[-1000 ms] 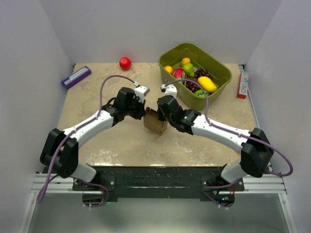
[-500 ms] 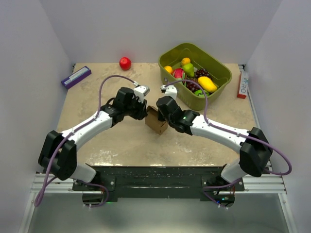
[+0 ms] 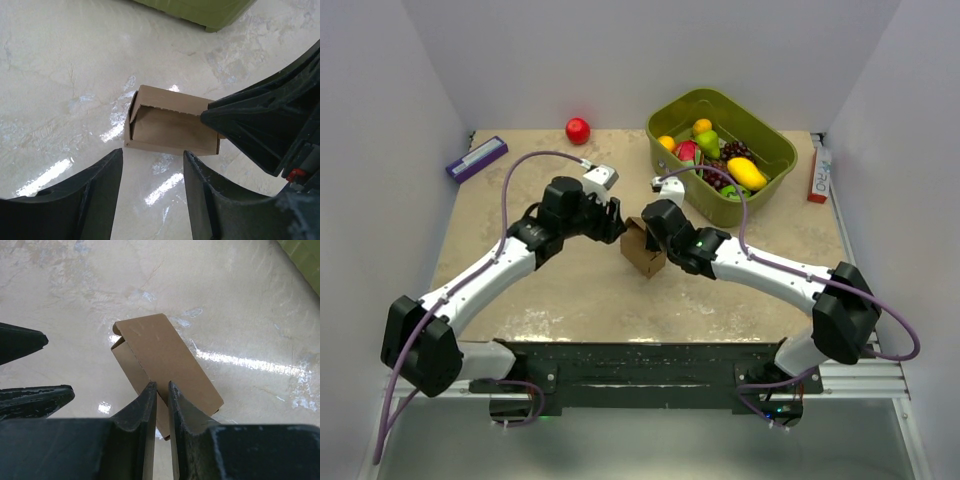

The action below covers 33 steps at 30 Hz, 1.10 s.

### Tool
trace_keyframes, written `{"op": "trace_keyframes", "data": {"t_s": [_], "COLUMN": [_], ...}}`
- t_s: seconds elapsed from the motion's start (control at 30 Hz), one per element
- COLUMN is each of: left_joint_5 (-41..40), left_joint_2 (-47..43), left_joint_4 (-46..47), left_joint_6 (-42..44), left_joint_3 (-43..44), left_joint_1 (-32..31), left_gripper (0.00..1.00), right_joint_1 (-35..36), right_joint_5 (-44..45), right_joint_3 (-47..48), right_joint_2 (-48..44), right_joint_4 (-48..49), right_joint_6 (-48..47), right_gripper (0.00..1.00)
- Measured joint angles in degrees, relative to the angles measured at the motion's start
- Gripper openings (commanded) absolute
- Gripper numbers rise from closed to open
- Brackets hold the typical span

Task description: Fold the paper box

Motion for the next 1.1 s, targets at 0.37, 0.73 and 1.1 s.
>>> {"op": "trace_keyframes", "data": {"t_s": [0.37,0.73,1.1], "left_joint_5": [0.02,-0.83,-4.35], "left_joint_2": [6.14,13.97,15.43], "left_joint_4": [13.25,19.02,19.47], "left_joint_6": [-10.1,-12.85,-12.83], "left_joint_3": [0.0,-1.11,-4.68], "left_joint_1": [0.11,0.5,0.5], "left_gripper": [0.57,0.55,0.51], "right_joint_1": [0.0,0.04,0.33], "right_joint_5": [-0.13,-1.62,-3.17], "right_joint_3": [-1.09,-2.82,-4.44], "right_joint_2": [0.04,0.15,3.02], "right_joint_4": [0.68,2.56,4.7], "right_joint_6": [0.13,0.83,1.97], "right_gripper": [0.16,0.16,0.15]}}
